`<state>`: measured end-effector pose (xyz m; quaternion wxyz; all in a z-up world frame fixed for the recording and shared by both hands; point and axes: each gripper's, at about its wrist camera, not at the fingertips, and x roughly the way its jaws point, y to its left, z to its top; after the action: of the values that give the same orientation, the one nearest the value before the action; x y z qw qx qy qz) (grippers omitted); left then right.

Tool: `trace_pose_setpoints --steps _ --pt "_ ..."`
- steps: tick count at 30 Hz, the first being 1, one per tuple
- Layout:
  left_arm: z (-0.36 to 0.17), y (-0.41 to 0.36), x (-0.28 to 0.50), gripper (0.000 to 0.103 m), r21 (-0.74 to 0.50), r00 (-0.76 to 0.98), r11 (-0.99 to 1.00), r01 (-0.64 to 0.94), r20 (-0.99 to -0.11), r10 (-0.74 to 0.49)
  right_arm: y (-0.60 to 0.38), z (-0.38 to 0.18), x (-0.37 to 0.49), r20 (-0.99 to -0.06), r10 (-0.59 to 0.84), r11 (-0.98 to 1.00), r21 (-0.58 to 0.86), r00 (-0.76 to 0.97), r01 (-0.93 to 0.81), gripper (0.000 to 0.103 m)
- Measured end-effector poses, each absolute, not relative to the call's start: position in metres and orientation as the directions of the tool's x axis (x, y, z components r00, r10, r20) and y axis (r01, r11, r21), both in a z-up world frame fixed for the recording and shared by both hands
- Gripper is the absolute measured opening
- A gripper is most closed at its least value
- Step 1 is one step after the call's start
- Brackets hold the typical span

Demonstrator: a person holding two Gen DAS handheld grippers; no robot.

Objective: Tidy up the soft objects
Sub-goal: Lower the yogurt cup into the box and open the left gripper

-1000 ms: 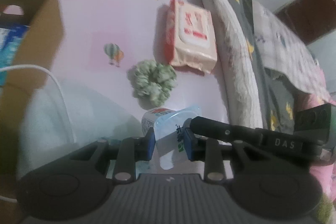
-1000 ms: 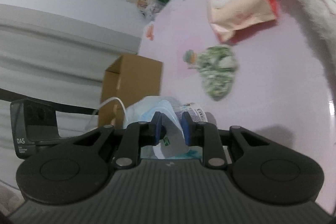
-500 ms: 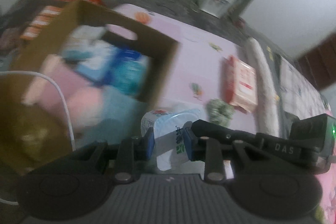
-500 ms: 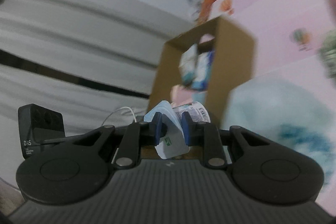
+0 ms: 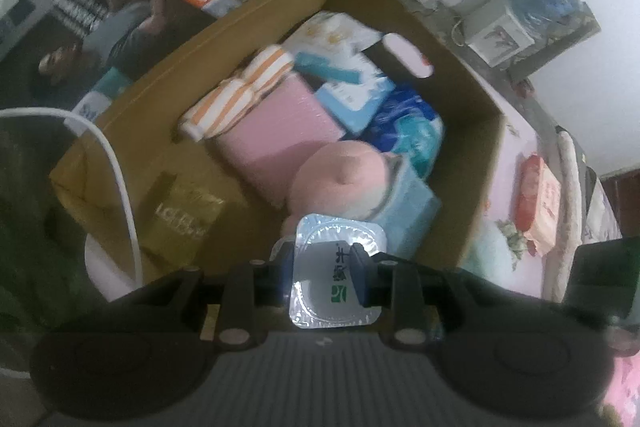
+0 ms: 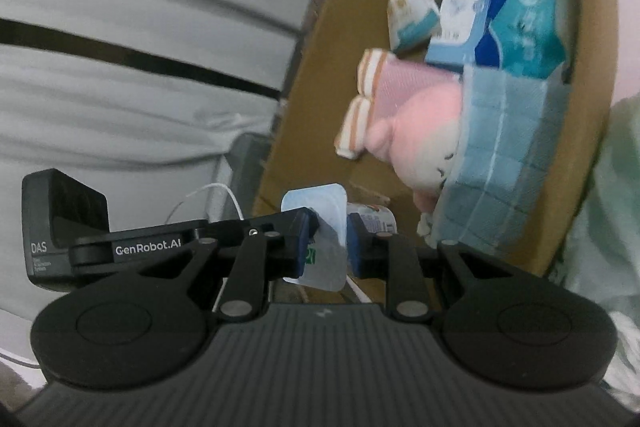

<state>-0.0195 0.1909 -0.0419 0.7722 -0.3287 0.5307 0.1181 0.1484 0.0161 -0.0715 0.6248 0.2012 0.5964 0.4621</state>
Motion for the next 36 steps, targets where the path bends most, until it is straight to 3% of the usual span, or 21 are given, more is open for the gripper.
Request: trace_pose_setpoints --steps 13,23,36 --pt "-0.090 0.220 -0.024 0.033 -0.388 0.369 0.748 -0.538 -0.907 -0.204 0.075 -0.104 0.136 -0.732 0.647 0.619 0.667 -0.214 -0.415 0.024" --pt "-0.078 0.207 -0.021 0.044 -0.332 0.370 0.800 -0.500 -0.917 -0.150 0.074 -0.102 0.120 -0.714 0.661 0.584 0.683 -0.231 -0.440 0.024" --pt "-0.071 0.164 -0.010 0.043 -0.237 0.335 0.859 -0.453 -0.939 -0.082 -0.005 -0.071 0.146 -0.659 0.743 0.570 0.715 -0.119 -0.405 0.027"
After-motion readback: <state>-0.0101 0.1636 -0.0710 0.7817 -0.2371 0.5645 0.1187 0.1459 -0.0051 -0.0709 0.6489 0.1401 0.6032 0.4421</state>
